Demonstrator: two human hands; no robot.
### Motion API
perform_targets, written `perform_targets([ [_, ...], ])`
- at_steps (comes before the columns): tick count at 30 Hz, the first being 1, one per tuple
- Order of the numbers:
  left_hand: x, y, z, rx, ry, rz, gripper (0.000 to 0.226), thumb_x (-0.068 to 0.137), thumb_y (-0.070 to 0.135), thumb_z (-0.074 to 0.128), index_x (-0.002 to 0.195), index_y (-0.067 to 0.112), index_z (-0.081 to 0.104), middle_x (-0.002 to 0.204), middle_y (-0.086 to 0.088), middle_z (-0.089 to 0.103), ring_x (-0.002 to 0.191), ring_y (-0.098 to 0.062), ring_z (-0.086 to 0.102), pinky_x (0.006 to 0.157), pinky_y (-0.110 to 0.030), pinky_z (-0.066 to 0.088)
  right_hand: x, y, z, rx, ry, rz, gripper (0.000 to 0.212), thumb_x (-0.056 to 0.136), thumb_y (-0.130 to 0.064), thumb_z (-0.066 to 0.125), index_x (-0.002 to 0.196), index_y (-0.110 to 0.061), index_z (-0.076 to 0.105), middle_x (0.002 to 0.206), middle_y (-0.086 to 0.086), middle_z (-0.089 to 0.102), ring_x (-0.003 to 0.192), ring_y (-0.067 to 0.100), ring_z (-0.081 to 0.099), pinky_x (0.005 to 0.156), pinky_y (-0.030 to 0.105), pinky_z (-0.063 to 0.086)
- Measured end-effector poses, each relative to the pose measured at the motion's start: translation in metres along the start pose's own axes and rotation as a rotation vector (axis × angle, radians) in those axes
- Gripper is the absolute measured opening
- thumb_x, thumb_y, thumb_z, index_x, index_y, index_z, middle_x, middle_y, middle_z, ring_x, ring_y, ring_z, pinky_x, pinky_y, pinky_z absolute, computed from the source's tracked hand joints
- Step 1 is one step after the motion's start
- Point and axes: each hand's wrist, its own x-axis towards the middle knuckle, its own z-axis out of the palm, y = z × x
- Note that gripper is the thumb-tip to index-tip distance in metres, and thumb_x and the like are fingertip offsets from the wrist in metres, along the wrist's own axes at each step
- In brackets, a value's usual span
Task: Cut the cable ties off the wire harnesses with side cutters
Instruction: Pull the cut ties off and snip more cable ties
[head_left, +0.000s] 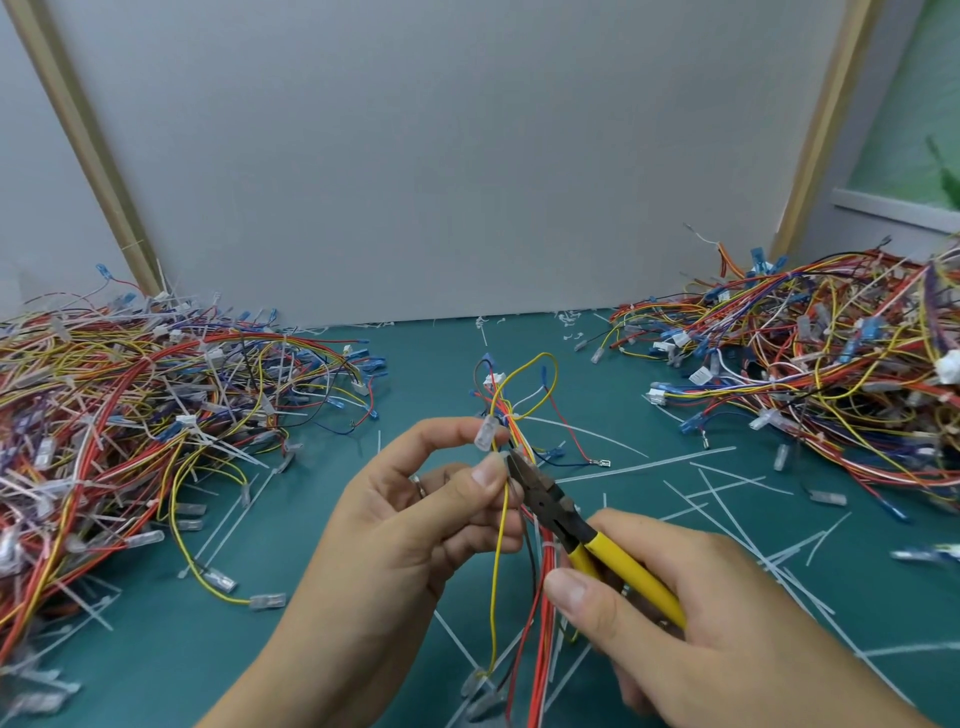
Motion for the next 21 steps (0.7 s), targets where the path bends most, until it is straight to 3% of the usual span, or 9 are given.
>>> perform_targets([
  [3,0.0,0.0001,-0.0005,-0.002,-0.003,0.001,0.027,0.066,0.016,0.077,0.093,0.015,0.075,0.07,-0.014,0.066,0.056,-0.02,0.064,0.055,-0.022,0.054,0.0002,0.0,0.0003,-0.001,0.006,0.005,0.041,0.075,-0.07,0.049,0.088,-0.031,0.055,0.069,0.011,0.058,0.055,0.018,0.051,0.06,0.038,0.047],
  [6,0.0,-0.0001,-0.0002,-0.006,-0.005,0.002,0.029,0.064,0.018,0.078,0.092,0.015,0.075,0.07,-0.014,0.067,0.057,-0.02,0.064,0.056,-0.022,0.054,0.0004,0.0003,0.0,0.024,0.008,0.01,0.036,0.074,-0.071,0.047,0.085,-0.038,0.058,0.069,0.008,0.059,0.053,0.011,0.051,0.059,0.034,0.046],
  [9,0.0002,-0.0001,0.0005,-0.018,-0.006,-0.002,0.027,0.064,0.017,0.078,0.091,0.016,0.075,0.069,-0.014,0.066,0.056,-0.021,0.065,0.055,-0.022,0.054,0.0012,0.0008,0.0002,0.041,-0.001,0.011,0.039,0.073,-0.072,0.046,0.084,-0.037,0.059,0.068,0.008,0.06,0.055,0.016,0.053,0.06,0.034,0.048],
  [15,0.0002,-0.0009,0.001,-0.025,-0.013,0.0,0.021,0.068,0.013,0.075,0.089,0.017,0.075,0.068,-0.012,0.066,0.056,-0.02,0.065,0.057,-0.022,0.054,0.0024,0.0046,0.0008,0.108,-0.007,0.009,0.033,0.077,-0.067,0.051,0.08,-0.035,0.06,0.056,0.002,0.054,0.051,0.009,0.051,0.056,0.026,0.043],
  [21,-0.0012,0.0004,0.002,-0.024,-0.032,-0.014,0.024,0.067,0.014,0.076,0.091,0.015,0.074,0.069,-0.013,0.066,0.056,-0.021,0.065,0.056,-0.022,0.054,0.003,0.008,0.0016,0.079,0.011,-0.028,0.036,0.079,-0.065,0.052,0.083,-0.029,0.058,0.067,0.011,0.056,0.05,0.01,0.049,0.054,0.028,0.041],
])
